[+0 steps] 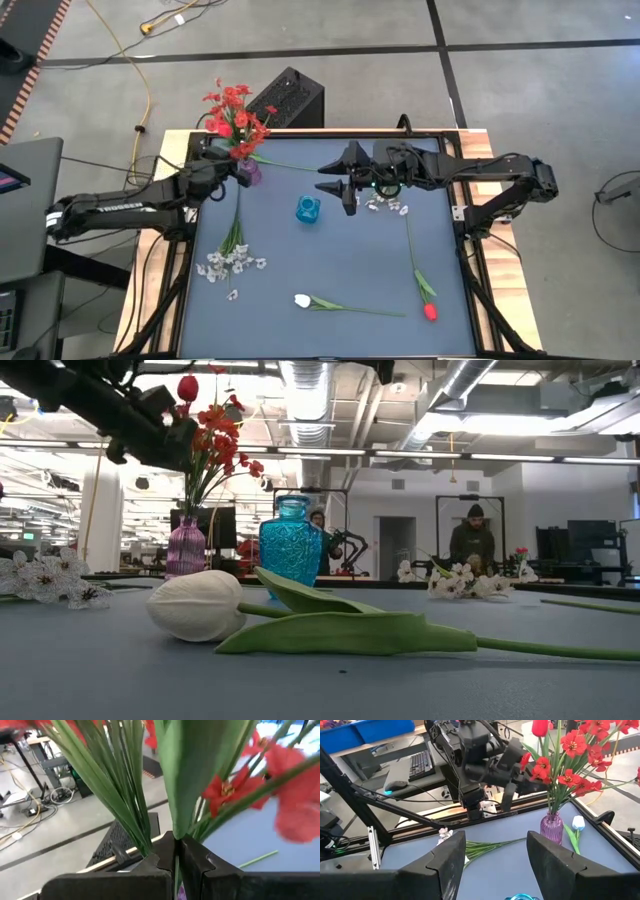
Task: Sort flowers into vase by color
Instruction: Put the left red tulip into the purple vase
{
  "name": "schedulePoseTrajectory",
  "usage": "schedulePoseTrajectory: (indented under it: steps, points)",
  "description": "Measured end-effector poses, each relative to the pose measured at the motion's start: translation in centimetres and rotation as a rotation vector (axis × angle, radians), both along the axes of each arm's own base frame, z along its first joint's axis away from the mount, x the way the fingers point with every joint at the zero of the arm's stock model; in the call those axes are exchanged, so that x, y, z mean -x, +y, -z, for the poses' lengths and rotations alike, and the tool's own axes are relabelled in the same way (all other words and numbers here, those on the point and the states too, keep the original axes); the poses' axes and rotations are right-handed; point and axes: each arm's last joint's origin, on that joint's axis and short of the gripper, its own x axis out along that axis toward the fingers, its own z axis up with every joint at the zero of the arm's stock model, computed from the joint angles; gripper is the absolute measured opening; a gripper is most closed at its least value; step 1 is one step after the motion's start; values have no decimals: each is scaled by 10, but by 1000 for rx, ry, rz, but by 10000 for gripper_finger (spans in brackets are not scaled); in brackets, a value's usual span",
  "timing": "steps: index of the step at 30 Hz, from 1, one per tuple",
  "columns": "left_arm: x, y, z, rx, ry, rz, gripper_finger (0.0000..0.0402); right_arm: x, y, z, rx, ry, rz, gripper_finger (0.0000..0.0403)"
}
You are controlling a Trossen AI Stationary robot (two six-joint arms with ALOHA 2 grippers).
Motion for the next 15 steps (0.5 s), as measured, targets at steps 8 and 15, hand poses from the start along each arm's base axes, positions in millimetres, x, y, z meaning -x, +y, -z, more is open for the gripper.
schedulePoseTrajectory:
  steps: [8,15]
  points:
    - [-7,3,10,63,-19,-49,0,0,5,2,6,19,-18,238]
    - [-6,2,12,91,-23,-38,29,1,10,5,6,49,-32,238]
